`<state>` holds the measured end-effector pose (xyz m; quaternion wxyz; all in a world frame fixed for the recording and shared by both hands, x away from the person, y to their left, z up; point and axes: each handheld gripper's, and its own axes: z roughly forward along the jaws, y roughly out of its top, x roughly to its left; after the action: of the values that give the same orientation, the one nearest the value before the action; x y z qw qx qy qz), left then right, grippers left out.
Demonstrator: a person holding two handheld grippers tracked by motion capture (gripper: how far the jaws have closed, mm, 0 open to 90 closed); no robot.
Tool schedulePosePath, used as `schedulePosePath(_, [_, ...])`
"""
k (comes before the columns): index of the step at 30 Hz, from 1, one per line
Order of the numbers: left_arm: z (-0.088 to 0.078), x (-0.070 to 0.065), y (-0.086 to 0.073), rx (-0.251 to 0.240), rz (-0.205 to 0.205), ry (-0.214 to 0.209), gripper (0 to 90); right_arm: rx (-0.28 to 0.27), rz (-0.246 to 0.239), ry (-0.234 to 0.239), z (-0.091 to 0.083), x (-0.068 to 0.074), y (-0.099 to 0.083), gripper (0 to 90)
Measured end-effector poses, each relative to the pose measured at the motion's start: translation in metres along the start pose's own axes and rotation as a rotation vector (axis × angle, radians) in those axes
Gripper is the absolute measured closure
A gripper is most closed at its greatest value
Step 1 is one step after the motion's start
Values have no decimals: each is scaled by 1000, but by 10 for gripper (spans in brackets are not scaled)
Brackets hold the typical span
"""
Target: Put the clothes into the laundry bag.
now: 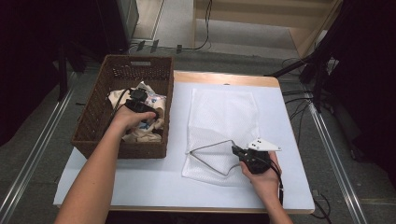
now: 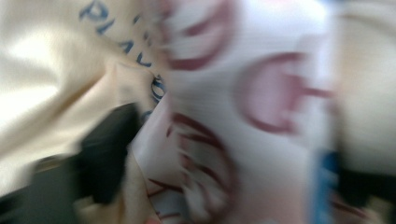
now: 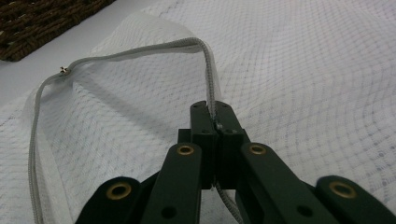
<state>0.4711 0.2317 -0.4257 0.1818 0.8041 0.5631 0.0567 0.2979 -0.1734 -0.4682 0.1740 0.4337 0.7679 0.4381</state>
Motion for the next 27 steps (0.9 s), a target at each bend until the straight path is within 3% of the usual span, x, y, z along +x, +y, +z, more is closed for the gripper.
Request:
schedulePosePath(2, [0,-2,-1,-8,12,2,529,0,0,-1,0,0,0,900])
schedulePosePath(5, [-3,-3,-1,-7,31,-21,623,2,-2,-2,1,2,0,900])
schedulePosePath(7, [-5,-5,0,-7,43,-17,654,1,-3,-1,1,2,0,900])
schedulePosePath(9, [-10,-7,0,-22,38,-45,662,-1,-6,-3,0,1,0,900])
schedulePosePath(13, [-24,-6,-2,-101,43,-76,672,0,-6,-2,2,1,0,900])
schedulePosePath(14, [-24,-6,-2,-101,43,-76,672,2,-3,-2,1,1,0,900])
schedulePosePath(17, [-36,-7,-3,-174,51,-86,671,-2,-5,-3,1,1,0,900])
schedulePosePath(18, [-48,-5,-2,-219,-2,-119,671,-4,-7,-3,0,0,0,900])
schedulePosePath(19, [-54,-4,-2,-255,-17,-130,671,-3,-7,-2,0,0,0,900])
schedulePosePath(21, [-64,-5,-4,-324,2,-125,671,-4,-5,-3,0,0,0,900])
schedulePosePath(27, [-84,-5,-15,-510,34,-167,669,-7,-5,-1,0,0,1,900])
